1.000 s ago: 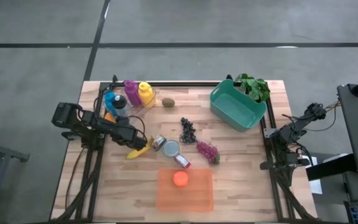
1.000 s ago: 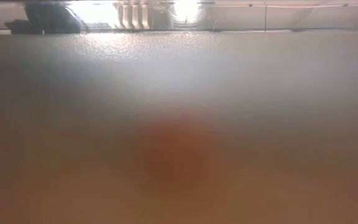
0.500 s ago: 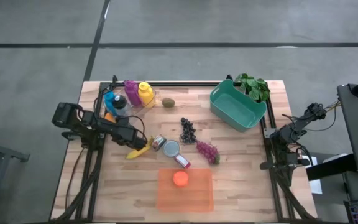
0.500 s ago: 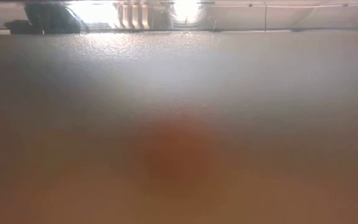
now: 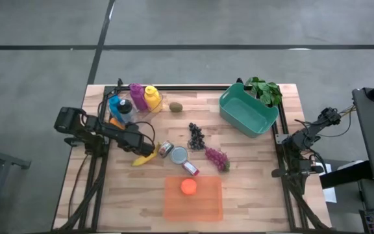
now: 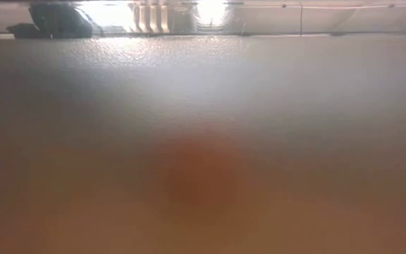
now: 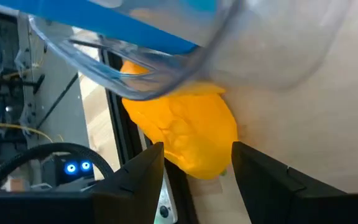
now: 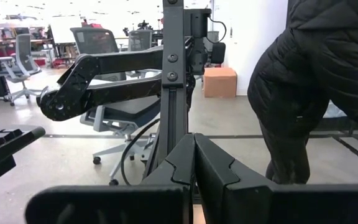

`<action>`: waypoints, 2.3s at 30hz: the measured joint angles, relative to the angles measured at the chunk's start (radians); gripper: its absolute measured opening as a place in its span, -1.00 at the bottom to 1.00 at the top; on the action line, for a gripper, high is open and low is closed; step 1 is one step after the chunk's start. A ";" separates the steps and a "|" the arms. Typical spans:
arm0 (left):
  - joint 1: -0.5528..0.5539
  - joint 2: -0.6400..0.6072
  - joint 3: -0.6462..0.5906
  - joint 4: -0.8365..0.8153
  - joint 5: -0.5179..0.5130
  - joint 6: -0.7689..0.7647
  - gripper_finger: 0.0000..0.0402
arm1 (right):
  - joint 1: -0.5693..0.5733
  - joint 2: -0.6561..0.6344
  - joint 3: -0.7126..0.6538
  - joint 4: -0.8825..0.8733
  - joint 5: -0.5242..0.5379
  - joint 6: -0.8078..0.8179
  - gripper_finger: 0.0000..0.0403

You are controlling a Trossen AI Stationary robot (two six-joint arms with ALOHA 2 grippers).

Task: Pick & Place Food Item
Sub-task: Adjust the transparent bin

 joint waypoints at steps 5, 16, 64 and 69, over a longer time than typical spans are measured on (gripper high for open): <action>0.000 -0.001 0.002 0.006 0.022 0.052 -0.04 | 0.000 0.000 0.000 0.000 0.000 0.000 -0.96; 0.001 -0.002 -0.001 0.094 0.056 0.018 -0.04 | 0.000 0.000 0.000 0.000 0.000 0.000 -0.96; -0.587 -0.113 0.737 -0.270 -0.194 -0.665 -0.04 | 0.000 0.000 0.000 0.000 0.000 0.000 -0.96; -0.543 -0.093 0.734 -0.168 -0.275 -0.552 -0.04 | 0.000 0.000 0.000 0.000 0.000 0.000 -0.96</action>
